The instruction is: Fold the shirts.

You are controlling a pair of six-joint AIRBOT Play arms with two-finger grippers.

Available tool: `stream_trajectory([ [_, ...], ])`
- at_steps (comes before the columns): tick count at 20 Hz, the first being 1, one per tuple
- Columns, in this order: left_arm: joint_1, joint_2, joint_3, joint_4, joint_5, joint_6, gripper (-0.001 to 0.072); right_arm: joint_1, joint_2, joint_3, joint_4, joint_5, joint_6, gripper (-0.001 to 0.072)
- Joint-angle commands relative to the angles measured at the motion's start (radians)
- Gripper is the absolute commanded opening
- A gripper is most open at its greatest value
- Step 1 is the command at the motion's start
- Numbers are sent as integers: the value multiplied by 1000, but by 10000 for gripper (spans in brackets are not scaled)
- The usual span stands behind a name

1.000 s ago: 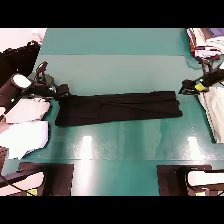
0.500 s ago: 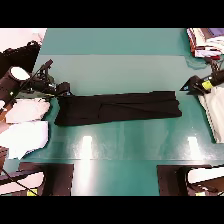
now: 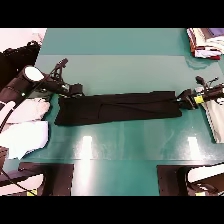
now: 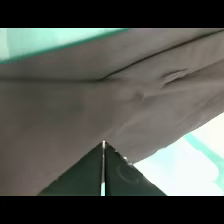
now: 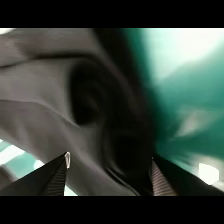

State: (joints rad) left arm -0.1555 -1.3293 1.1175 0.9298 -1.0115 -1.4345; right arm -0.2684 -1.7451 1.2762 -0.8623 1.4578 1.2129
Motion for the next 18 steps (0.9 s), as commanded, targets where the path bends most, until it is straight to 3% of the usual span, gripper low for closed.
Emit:
stream_trajectory([
  [1,-70,-2,1,-1,90,-12,22,41,-27,-24,23,-71,-45,556],
  [2,-84,-6,1,-2,103,-29,22,50,-26,-23,24,-80,-47,524],
  [4,-116,-29,3,-3,115,-52,22,50,-21,-23,33,-71,-76,66],
  [5,-135,-50,4,-4,115,-52,22,50,-10,-23,33,-62,-102,17],
  [8,-208,-147,71,-3,110,-51,22,42,74,-23,56,-58,-107,16],
  [12,-320,-342,293,-3,92,-54,22,68,247,6,235,-45,-105,15],
  [18,-399,-534,473,3,45,-93,22,247,335,297,241,5,51,15],
])
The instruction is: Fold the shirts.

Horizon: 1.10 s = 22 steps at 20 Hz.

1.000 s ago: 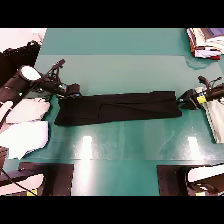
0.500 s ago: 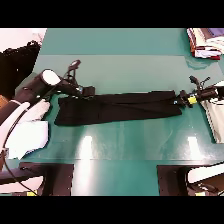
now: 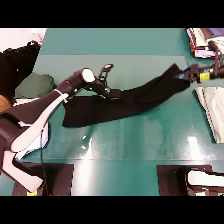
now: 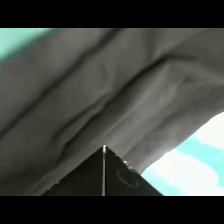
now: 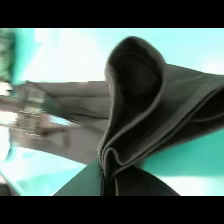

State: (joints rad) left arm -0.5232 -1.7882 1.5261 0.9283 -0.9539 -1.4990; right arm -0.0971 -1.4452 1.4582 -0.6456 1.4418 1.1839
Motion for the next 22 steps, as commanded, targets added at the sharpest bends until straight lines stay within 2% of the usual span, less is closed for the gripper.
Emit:
stream_trajectory([
  [1,-32,-86,64,6,-4,-51,22,106,35,148,25,26,101,16],
  [9,-30,-103,65,4,22,-69,22,343,12,295,26,6,122,15],
  [15,69,-15,122,33,-141,-33,22,459,-59,374,26,-11,122,16],
  [17,139,72,123,146,-195,-10,22,516,-89,393,26,-49,122,16],
  [20,270,230,126,383,-266,-11,22,645,-141,395,28,-178,121,16],
  [22,366,334,126,462,-270,-11,22,757,-193,395,39,-271,111,16],
])
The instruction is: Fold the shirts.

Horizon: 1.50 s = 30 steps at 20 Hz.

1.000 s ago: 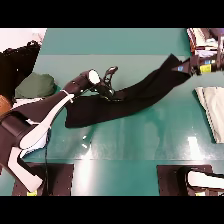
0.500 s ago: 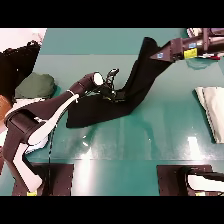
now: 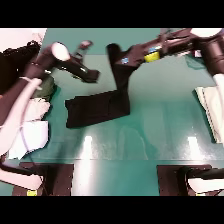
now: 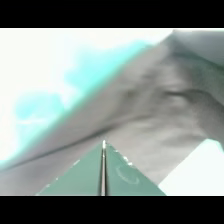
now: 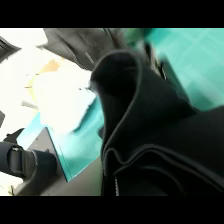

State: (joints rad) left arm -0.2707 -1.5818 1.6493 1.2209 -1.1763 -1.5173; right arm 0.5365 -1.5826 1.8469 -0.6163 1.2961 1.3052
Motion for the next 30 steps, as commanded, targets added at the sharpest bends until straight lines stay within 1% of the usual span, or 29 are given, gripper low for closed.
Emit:
stream_trajectory([
  [1,156,171,2,185,-45,6,23,177,-85,6,30,-167,-39,17],
  [3,228,240,2,188,-45,6,23,279,-145,6,49,-244,-113,31],
  [4,253,263,2,188,-45,6,23,321,-171,6,47,-257,-153,195],
  [5,269,279,2,188,-47,6,23,350,-188,6,47,-257,-172,384],
  [6,280,286,2,188,-48,6,23,370,-200,6,41,-247,-177,473],
  [7,280,290,2,188,-52,6,23,376,-204,6,36,-229,-193,475],
  [9,280,290,2,168,-64,6,23,352,-197,6,-19,-180,-185,471],
  [12,280,290,2,124,-69,6,22,238,-159,-25,-176,-31,-113,450],
  [14,277,290,2,108,-82,6,22,133,-112,-125,-238,3,-90,450],
  [16,277,290,2,79,-85,6,23,13,-67,-257,-259,-8,-71,450],
  [18,277,290,2,49,-84,6,23,-108,-45,-376,-253,-32,-64,463],
  [19,277,290,2,36,-81,6,23,-159,-46,-419,-237,-37,-64,576],
  [20,277,290,2,23,-77,6,23,-201,-55,-457,-211,-47,-64,661],
  [22,277,290,1,15,-63,6,23,-257,-96,-502,-131,-50,-65,660],
  [24,277,290,1,12,-58,6,23,-257,-155,-506,-82,-48,-66,658],
  [26,277,290,1,12,-56,7,23,-220,-217,-482,-43,-50,-69,658],
  [30,277,290,1,11,-51,6,23,-106,-347,-344,51,-51,-68,653],
])
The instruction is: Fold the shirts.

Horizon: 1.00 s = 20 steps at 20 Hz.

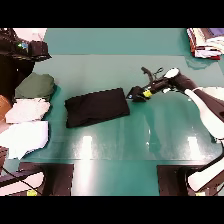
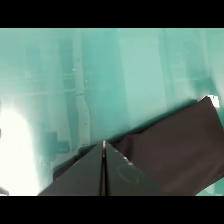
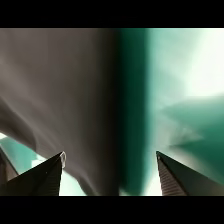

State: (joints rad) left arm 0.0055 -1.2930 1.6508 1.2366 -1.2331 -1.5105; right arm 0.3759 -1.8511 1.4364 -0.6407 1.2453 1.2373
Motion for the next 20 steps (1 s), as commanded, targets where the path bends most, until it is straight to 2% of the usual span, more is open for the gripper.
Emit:
stream_trajectory([
  [1,0,1,0,-13,8,0,23,87,-110,107,91,3,-1,590],
  [2,0,1,0,-27,10,0,23,114,-136,145,98,11,-1,497],
  [4,0,1,0,-95,3,0,23,162,-174,214,97,32,-3,366],
  [6,0,1,0,-161,0,0,22,185,-174,253,87,43,-54,84],
  [7,-1,1,0,-181,-5,0,22,183,-167,267,72,46,-79,17],
  [13,-189,1,0,-182,-9,0,22,0,-23,292,-124,104,-36,17],
  [20,-394,1,0,-181,161,1,22,-535,272,291,-235,133,12,17],
])
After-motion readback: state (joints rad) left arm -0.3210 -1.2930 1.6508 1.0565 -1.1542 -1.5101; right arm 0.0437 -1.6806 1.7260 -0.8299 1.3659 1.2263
